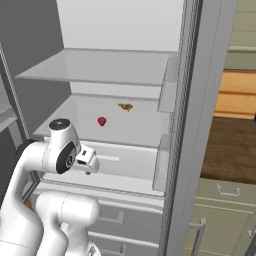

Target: Take the strawberry from the fridge and place it on top of the pancake, located on the dining counter.

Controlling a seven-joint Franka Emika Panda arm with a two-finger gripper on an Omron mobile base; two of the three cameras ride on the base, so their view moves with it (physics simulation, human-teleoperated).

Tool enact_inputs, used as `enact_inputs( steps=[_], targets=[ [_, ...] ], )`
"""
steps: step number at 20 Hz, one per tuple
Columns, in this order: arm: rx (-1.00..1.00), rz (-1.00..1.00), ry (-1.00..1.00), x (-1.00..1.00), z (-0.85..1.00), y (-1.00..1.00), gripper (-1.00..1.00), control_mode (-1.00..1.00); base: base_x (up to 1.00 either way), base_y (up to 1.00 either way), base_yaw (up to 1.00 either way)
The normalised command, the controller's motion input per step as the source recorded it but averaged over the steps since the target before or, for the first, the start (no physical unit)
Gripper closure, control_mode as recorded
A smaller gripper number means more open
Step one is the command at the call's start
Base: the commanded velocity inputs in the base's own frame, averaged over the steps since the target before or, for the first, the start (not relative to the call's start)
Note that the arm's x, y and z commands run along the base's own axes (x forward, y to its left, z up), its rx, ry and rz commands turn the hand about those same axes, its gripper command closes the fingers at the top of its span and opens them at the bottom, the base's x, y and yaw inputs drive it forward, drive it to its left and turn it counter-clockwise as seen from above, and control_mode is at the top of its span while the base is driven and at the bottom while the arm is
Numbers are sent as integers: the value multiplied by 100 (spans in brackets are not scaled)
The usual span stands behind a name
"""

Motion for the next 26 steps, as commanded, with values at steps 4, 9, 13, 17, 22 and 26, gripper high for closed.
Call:
enact_inputs(
  steps=[4,9,13,17,22,26],
  targets=[
    [0,0,0,0,0,0,-100,100,47,-14,0],
    [0,0,0,0,0,0,-100,100,45,-10,0],
    [0,0,0,0,0,0,-100,100,33,-2,0],
    [0,0,-3,3,5,0,-100,-100,10,-1,0],
    [-6,2,-31,1,46,0,-100,-100,0,0,0],
    [-8,10,-22,12,68,0,-100,-100,0,0,0]
  ],
)
